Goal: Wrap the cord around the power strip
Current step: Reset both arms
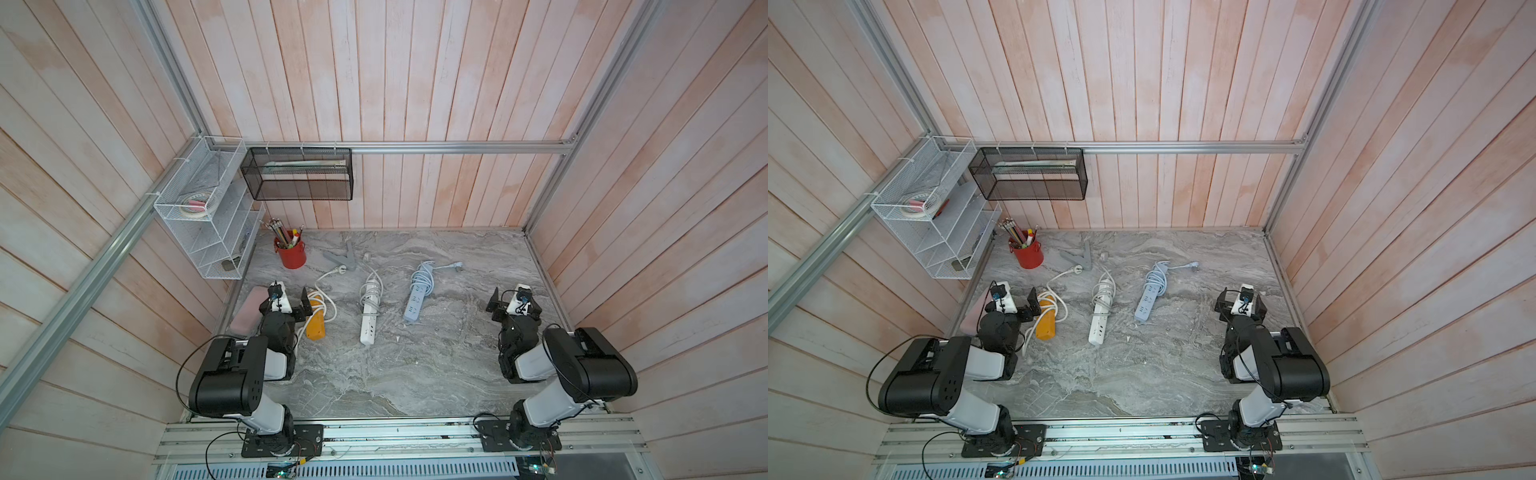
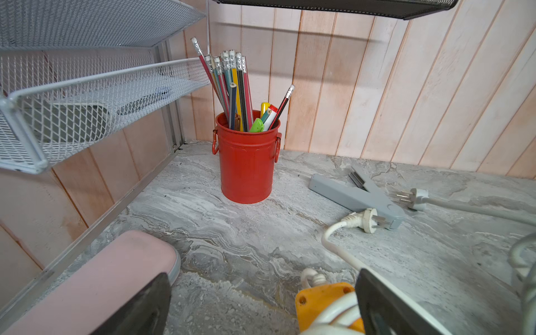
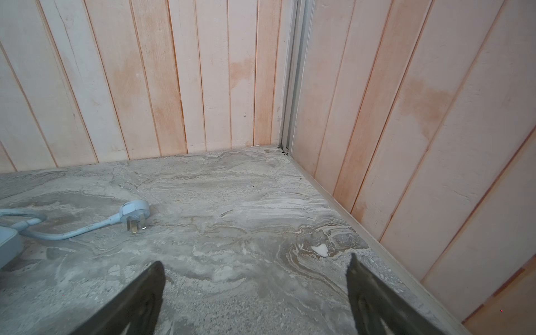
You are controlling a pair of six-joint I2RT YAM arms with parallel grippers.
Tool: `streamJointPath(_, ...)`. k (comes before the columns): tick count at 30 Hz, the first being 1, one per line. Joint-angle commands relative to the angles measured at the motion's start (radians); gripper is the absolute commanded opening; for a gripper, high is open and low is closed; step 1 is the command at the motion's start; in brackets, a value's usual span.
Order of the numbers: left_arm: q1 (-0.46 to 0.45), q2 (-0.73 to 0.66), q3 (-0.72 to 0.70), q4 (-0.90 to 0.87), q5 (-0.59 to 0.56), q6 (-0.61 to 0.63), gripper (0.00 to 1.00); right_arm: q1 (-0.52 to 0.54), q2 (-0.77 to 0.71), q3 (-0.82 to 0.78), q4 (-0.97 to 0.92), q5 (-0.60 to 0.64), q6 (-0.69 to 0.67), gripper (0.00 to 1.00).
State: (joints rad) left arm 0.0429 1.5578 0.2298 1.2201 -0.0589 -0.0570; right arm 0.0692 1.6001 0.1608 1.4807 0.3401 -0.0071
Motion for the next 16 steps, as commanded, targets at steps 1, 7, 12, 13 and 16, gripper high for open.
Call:
streamJointPath(1, 0.0, 0.004, 0.014, 0.012, 0.011, -0.007, 1.0, -0.005, -0.01, 0.009, -0.012, 0.015, 0.009, 0.98)
streamJointPath(7, 0.0, 0.005, 0.013, 0.011, 0.011, -0.007, 1.0, -0.004, -0.01, 0.009, -0.013, 0.016, 0.009, 0.98)
streamJointPath(12, -0.083, 0.016, 0.035, -0.011, -0.122, 0.056, 1.0, -0.004, -0.009, 0.009, -0.013, 0.014, 0.01, 0.98)
streamJointPath(13, -0.073, 0.018, 0.019, 0.023, -0.11, 0.054, 1.0, -0.004, -0.01, 0.009, -0.013, 0.014, 0.01, 0.98)
streamJointPath(16, -0.075, 0.015, 0.018, 0.022, -0.115, 0.052, 1.0, -0.006, -0.009, 0.009, -0.014, 0.014, 0.011, 0.98)
